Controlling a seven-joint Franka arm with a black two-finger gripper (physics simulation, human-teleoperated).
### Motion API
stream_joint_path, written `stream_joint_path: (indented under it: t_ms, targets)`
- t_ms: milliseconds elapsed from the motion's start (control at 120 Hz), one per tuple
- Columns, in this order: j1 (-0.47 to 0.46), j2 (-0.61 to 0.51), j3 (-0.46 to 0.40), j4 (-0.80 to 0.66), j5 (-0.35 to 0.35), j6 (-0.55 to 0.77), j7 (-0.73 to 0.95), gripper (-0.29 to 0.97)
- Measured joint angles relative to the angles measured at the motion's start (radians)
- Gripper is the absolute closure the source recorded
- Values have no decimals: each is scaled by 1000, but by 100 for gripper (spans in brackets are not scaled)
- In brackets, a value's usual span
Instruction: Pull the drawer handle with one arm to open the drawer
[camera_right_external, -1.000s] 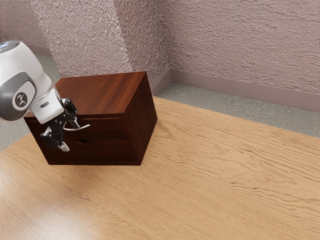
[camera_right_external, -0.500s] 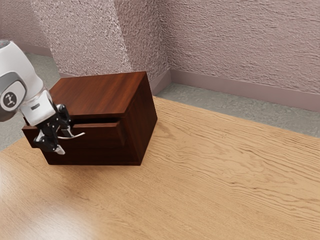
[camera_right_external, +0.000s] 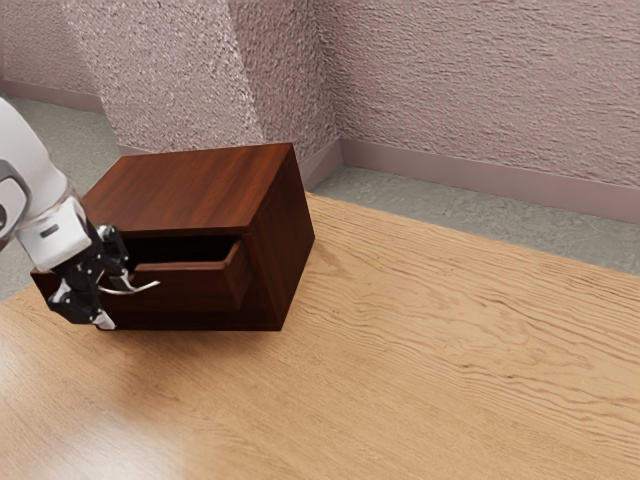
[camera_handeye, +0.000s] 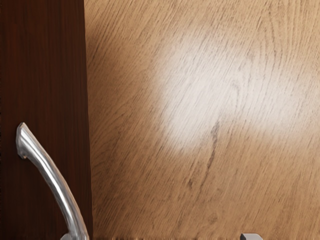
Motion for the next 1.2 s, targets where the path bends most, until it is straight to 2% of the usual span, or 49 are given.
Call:
stream_joint_path:
  t_ms: [567, 800, 1017, 1200]
  targets:
    - [12, -117, -9, -90, 31, -16, -13, 34]
    - [10, -155, -13, -116, 49, -12, -25, 42]
    - [34, -197, -41, -153, 52, -7, -34, 44]
    - [53, -235, -52, -183, 52, -6, -43, 35]
